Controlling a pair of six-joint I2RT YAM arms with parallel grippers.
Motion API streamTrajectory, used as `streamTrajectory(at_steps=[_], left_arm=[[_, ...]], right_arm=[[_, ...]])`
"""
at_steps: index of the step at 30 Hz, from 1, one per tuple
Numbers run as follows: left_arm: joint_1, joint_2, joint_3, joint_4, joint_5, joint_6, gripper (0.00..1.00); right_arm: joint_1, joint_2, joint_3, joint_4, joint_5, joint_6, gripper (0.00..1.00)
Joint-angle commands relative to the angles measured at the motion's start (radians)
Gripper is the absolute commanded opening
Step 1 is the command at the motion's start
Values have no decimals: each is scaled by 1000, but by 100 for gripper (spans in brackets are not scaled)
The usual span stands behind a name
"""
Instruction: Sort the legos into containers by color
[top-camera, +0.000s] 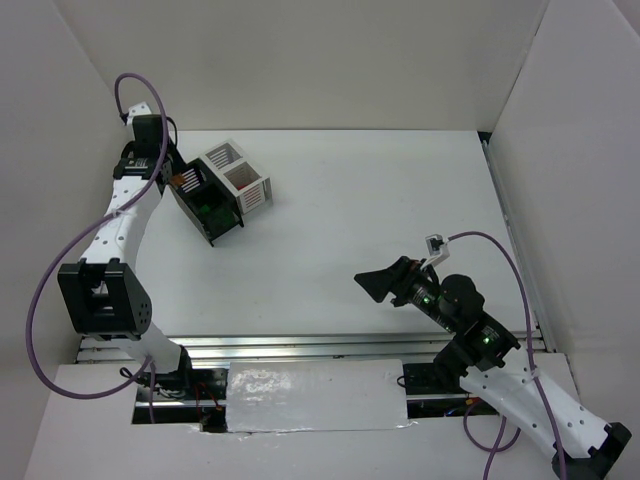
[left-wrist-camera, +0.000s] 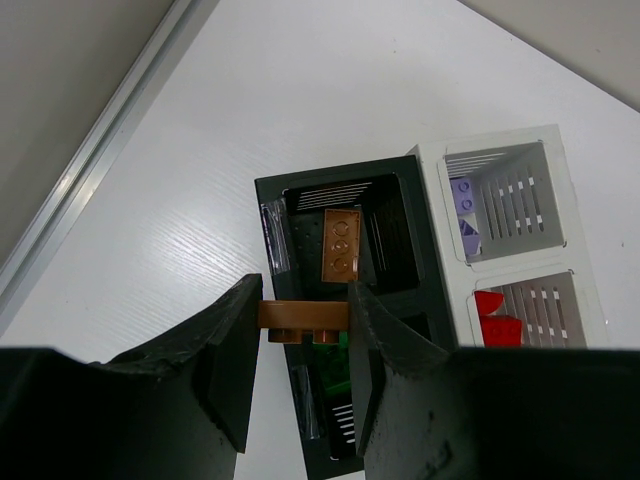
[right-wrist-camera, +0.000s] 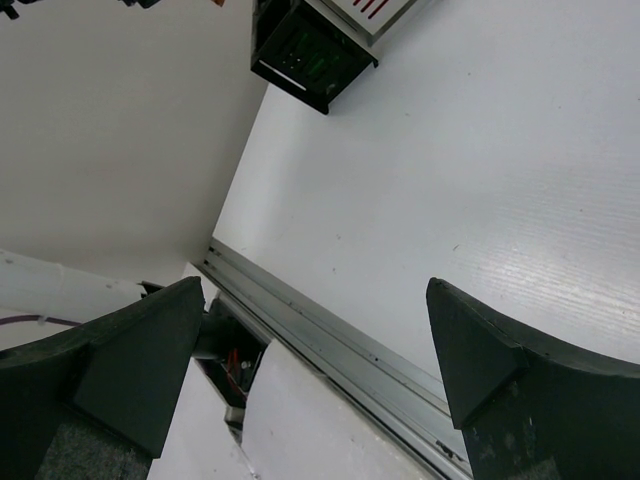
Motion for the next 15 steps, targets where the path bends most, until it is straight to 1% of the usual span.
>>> streamTrajectory(at_steps=[1, 6, 11, 15], left_arm=[[16, 4, 9, 51, 3, 24, 0], [26, 22, -3, 88, 38, 15, 0], [59, 63, -17, 140, 120, -14, 0], [60, 103, 18, 142, 134, -10, 3]], right_arm=[[7, 18, 13, 9, 6, -26, 100], [7, 32, -1, 31, -3, -23, 100], [7, 35, -2, 35, -7, -20, 100], [7, 38, -8, 43, -3, -17, 100]])
